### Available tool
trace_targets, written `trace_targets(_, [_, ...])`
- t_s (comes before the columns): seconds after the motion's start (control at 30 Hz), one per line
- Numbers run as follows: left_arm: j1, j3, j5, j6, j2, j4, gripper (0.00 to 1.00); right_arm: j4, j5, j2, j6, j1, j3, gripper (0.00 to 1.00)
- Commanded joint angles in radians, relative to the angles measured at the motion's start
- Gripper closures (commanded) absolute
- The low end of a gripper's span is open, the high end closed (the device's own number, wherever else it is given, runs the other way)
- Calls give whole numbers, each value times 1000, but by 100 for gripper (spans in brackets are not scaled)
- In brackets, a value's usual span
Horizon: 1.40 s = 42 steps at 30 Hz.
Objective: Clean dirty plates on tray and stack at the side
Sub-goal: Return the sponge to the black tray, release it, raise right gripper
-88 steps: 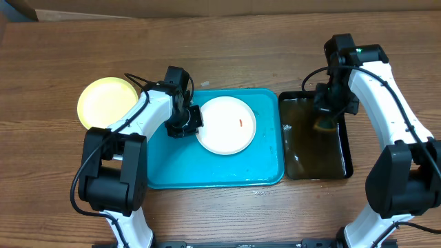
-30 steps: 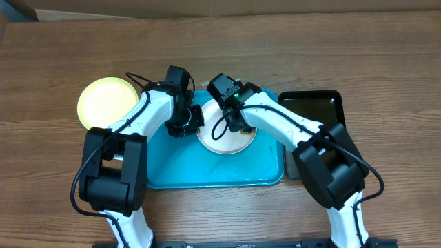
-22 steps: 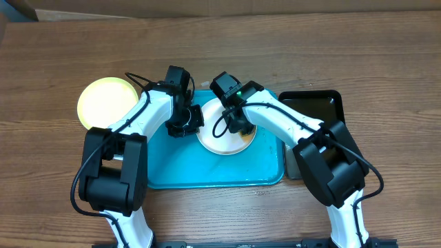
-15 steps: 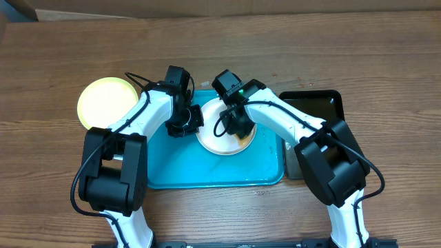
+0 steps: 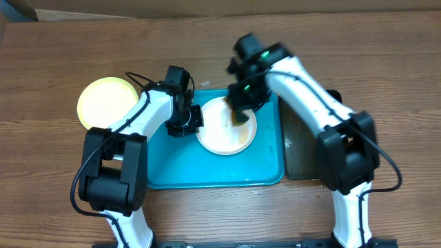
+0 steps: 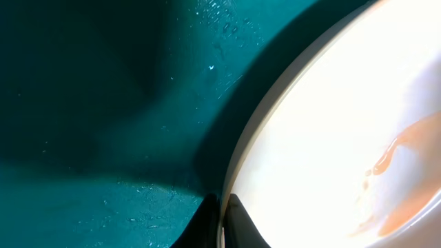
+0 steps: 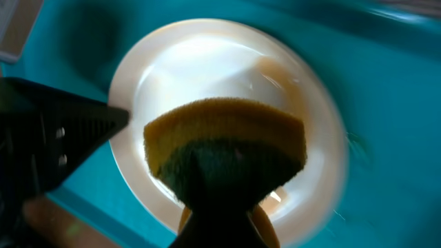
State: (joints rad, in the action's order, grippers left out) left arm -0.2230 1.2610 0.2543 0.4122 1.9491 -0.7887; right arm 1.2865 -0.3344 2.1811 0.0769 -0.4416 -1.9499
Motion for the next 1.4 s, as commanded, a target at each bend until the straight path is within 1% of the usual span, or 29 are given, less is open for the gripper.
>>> trace_targets(0.0, [-6,-2,5,-20,7,1,93,117,12,-13,-74,94,-83,96])
trace_targets(0.13, [-6,-2,5,-20,7,1,91,266,122,-13,-73,213,-75,96])
trace_targets(0.27, [-6,-2,5,-20,6,1,90,304,170,-13,-73,305,-43,96])
trace_targets(0.47, [-6,-2,5,-24,7,1,90,233,236,-13,-31,389,41,96])
trace_targets(0.77, [-6,-2,5,-24,7,1,89,56,307,-13,-24,404,205,96])
trace_targets(0.8, [-6,-2,5,-24,7,1,88,45,308,-13,-24,402,216,94])
trace_targets(0.87, [-6,-2,5,-24,7,1,86,18,308,-13,-24,402,236,72])
trace_targets(0.9, [-6,-2,5,-24,7,1,85,15,308,-13,-24,402,238,64])
trace_targets(0.93, [-6,-2,5,-24,7,1,84,10,307,-13,-22,402,238,53])
trace_targets(0.97, [-6,-2,5,-24,7,1,83,6,307,-13,-21,402,226,48])
trace_targets(1.03, [-6,-2,5,-24,7,1,81,33,307,-13,-21,403,186,48])
trace_targets(1.13, [-7,-2,5,-24,7,1,79,110,307,-13,-21,406,75,47])
trace_targets(1.23, [-8,-2,5,-24,7,0,80,157,307,-13,8,424,-19,41])
trace_targets(1.27, [-8,-2,5,-24,7,0,81,161,308,-13,19,435,-40,40])
trace_targets(1.33, [-10,-2,5,-24,7,1,84,159,307,-13,47,469,-74,35])
trace_targets(1.37, [-11,-2,4,-24,7,1,84,153,307,-13,61,490,-81,31])
